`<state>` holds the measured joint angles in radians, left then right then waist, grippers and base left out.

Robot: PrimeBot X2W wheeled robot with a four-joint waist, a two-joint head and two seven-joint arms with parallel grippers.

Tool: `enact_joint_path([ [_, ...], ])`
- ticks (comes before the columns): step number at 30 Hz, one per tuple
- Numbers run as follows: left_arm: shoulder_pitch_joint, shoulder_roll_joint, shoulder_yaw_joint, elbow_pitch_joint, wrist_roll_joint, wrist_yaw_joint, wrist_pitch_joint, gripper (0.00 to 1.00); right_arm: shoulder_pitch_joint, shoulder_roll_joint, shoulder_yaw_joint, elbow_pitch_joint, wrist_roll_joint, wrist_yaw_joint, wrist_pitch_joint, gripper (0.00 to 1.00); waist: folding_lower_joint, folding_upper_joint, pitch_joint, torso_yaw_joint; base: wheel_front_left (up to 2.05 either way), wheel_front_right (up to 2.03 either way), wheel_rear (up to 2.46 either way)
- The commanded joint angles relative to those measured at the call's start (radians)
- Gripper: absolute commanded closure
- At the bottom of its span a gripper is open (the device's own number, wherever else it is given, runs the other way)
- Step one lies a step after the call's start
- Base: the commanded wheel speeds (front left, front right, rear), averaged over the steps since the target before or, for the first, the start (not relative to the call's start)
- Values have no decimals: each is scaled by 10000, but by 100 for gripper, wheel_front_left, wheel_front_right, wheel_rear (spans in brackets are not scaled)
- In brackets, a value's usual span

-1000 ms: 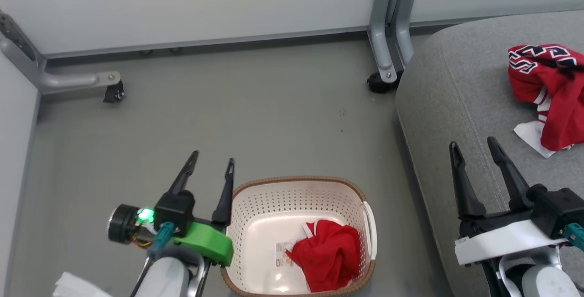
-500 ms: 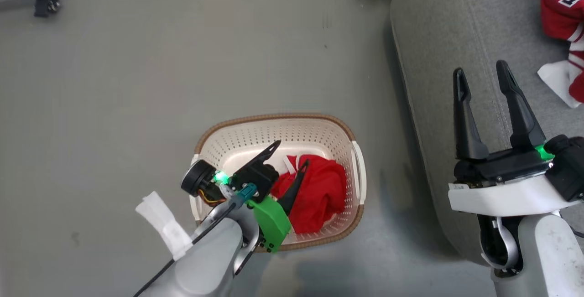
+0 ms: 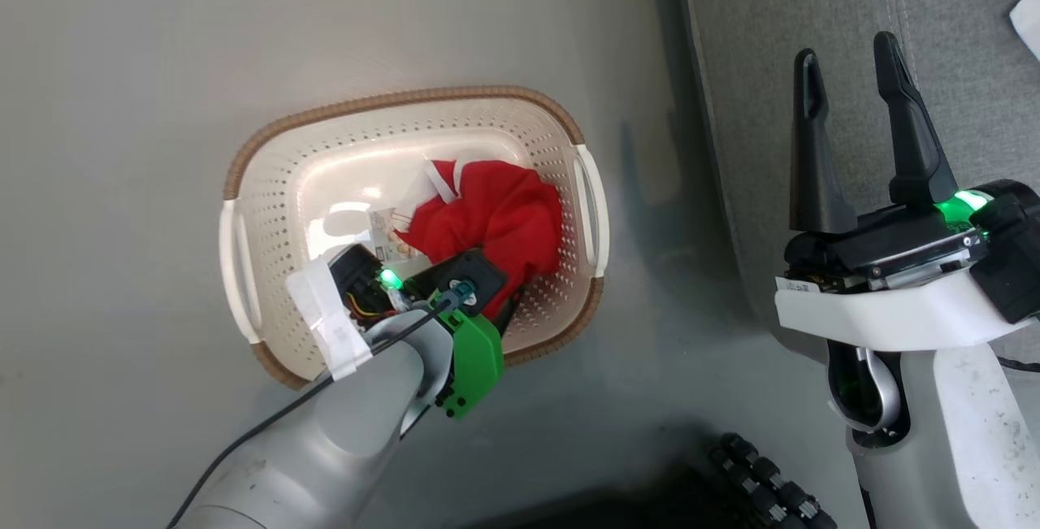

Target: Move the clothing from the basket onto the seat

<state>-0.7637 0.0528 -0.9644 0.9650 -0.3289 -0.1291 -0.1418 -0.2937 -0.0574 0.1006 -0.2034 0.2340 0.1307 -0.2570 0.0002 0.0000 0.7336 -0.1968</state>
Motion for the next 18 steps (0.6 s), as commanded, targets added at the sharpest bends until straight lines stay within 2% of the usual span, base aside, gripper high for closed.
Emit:
enact_joint_path([
  [1, -352, 243, -90, 222, -168, -25, 15, 0, -209, 62, 62, 2, 88, 1, -84, 0, -2, 0, 1612, -1236, 0, 0, 0],
  [8, -1003, 575, -560, 988, -503, -26, -18, 0, -421, 78, 234, -244, 548, 1, -86, 0, -2, 0, 2296, -1657, 0, 0, 0],
  [18, -2031, 786, -402, 2177, -714, 205, 100, 0, -517, 77, 489, -417, 1108, 1, -84, 0, -2, 0, 2910, -2060, 0, 0, 0],
])
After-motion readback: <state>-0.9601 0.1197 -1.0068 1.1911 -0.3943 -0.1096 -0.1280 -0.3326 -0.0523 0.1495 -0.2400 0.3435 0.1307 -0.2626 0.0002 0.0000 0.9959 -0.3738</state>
